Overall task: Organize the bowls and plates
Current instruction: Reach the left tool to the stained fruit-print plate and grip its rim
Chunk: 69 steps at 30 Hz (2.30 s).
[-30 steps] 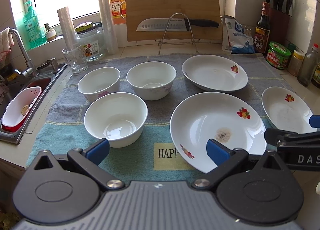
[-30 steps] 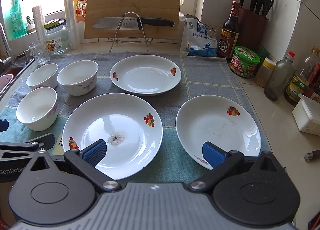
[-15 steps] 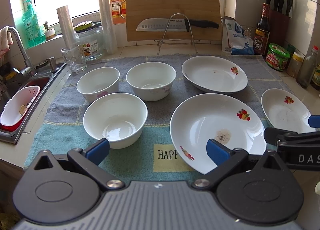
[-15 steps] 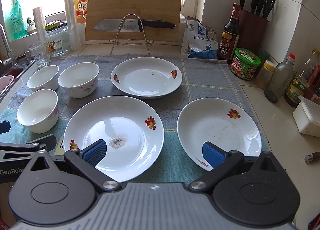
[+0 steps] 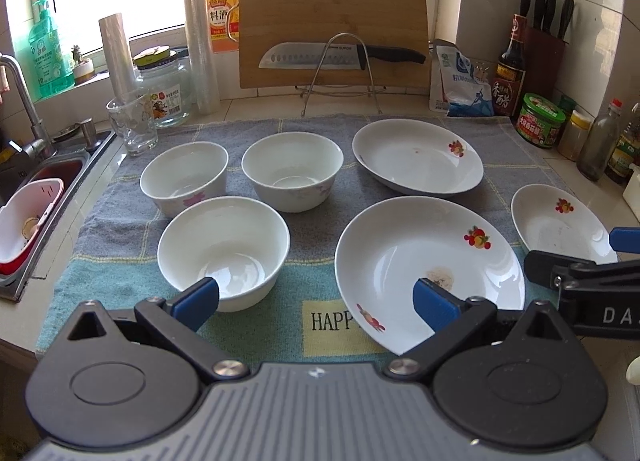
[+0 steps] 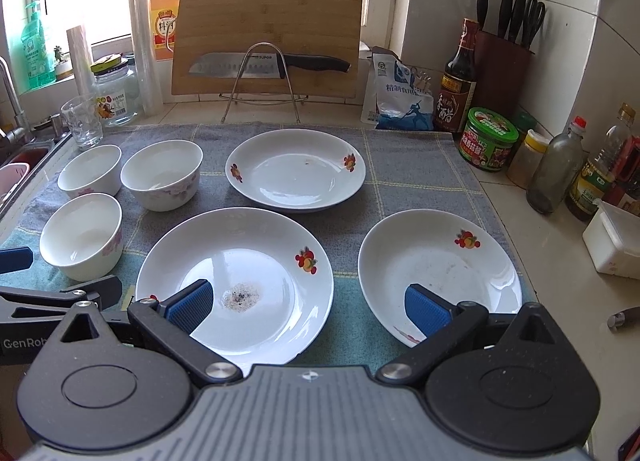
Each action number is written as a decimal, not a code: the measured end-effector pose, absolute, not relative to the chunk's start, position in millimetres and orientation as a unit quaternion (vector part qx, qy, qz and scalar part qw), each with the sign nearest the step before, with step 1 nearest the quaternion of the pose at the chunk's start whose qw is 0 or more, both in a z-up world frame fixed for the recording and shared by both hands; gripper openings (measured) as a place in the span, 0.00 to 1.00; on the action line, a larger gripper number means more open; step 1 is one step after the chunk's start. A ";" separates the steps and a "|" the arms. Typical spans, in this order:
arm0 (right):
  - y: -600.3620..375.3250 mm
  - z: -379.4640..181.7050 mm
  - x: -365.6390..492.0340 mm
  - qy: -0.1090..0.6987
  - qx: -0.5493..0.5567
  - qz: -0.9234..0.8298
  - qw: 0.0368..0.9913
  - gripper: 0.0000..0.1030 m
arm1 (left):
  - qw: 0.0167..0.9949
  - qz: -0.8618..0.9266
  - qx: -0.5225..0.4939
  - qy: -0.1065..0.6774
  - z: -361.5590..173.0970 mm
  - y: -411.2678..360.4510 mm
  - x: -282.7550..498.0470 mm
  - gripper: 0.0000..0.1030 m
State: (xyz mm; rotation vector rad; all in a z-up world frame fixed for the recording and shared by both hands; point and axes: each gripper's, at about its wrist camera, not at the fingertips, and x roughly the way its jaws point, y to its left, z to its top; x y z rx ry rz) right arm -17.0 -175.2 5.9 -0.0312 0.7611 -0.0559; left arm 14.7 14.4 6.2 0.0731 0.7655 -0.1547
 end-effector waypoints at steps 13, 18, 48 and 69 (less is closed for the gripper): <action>-204.5 5.6 -35.4 0.339 -0.018 -0.108 0.935 1.00 | 0.930 -0.151 0.065 0.330 14.7 18.2 42.0 0.99; -224.3 -4.8 -48.8 0.339 -0.013 -0.137 0.931 1.00 | 0.926 -0.187 0.074 0.320 14.1 5.6 50.6 0.99; -333.6 -106.7 -10.8 0.389 -0.009 -0.007 0.921 1.00 | 0.847 -0.363 0.174 0.347 16.8 -164.5 110.9 0.99; -342.8 -110.8 -14.0 0.356 -0.025 0.035 0.934 1.00 | 0.723 -0.471 0.225 0.453 -37.3 -266.8 176.4 0.93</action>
